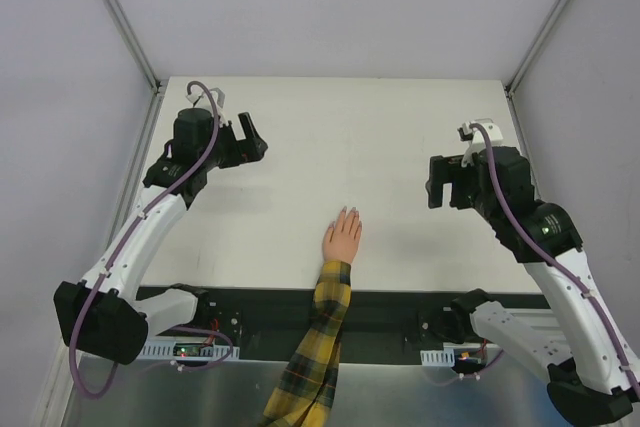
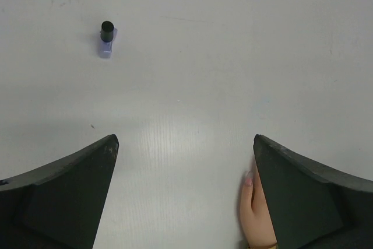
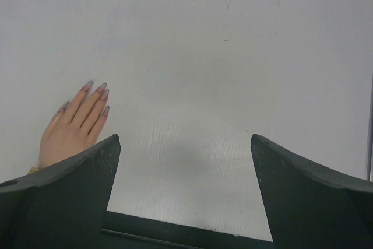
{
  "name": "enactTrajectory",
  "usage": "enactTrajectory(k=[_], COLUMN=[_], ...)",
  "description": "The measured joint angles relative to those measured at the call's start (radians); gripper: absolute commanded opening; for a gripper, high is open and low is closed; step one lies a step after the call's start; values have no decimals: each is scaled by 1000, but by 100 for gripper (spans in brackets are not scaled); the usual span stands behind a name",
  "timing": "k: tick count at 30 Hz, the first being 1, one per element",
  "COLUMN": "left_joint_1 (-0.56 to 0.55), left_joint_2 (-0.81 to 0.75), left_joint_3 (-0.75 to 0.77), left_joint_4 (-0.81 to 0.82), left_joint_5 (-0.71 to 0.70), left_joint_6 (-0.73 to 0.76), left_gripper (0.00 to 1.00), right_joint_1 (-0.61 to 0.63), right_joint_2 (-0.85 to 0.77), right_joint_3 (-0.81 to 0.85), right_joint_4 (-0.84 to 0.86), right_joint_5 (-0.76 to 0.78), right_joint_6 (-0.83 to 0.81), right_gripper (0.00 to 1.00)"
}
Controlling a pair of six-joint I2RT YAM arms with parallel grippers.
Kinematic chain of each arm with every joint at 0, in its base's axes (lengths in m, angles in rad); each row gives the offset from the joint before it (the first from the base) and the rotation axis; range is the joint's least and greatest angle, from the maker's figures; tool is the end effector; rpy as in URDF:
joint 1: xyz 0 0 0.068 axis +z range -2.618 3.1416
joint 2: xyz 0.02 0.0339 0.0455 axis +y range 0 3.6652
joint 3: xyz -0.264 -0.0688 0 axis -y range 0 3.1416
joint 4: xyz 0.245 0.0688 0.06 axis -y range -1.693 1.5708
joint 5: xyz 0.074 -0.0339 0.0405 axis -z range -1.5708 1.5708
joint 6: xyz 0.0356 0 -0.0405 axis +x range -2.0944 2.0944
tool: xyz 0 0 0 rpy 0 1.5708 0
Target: Paint the nails
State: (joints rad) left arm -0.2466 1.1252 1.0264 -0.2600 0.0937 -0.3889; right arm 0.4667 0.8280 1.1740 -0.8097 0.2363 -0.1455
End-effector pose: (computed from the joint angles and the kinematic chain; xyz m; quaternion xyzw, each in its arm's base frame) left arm 0.2498 -0.0663 0.3488 -0.0318 0.8209 -0.2143 0.5284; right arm 0.1366 0.0595 0.3989 -0.1955 0.8241 -0.0155 0.5314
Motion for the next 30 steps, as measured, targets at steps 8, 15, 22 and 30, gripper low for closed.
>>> enactTrajectory(k=[8,15,22,30], left_joint_1=[40,133,157,157], left_joint_2=[39,204,468,670], left_joint_3=[-3,45,248,419], left_joint_4=[-32,-66,-135,-150], left_joint_5=[-1,-18,-55,-6], left_joint_6=[-26,-5,83,190], left_gripper=[99,98,73,75], right_joint_1=[0,0,0,0], right_joint_2=[105,103,58,-14], right_joint_3=[5,5,5,-16], right_joint_4=[-26,-26,-35,-54], right_joint_5=[-32,-87,-111,-113], right_joint_6=[14,25,32,46], right_gripper=[96,96,96,96])
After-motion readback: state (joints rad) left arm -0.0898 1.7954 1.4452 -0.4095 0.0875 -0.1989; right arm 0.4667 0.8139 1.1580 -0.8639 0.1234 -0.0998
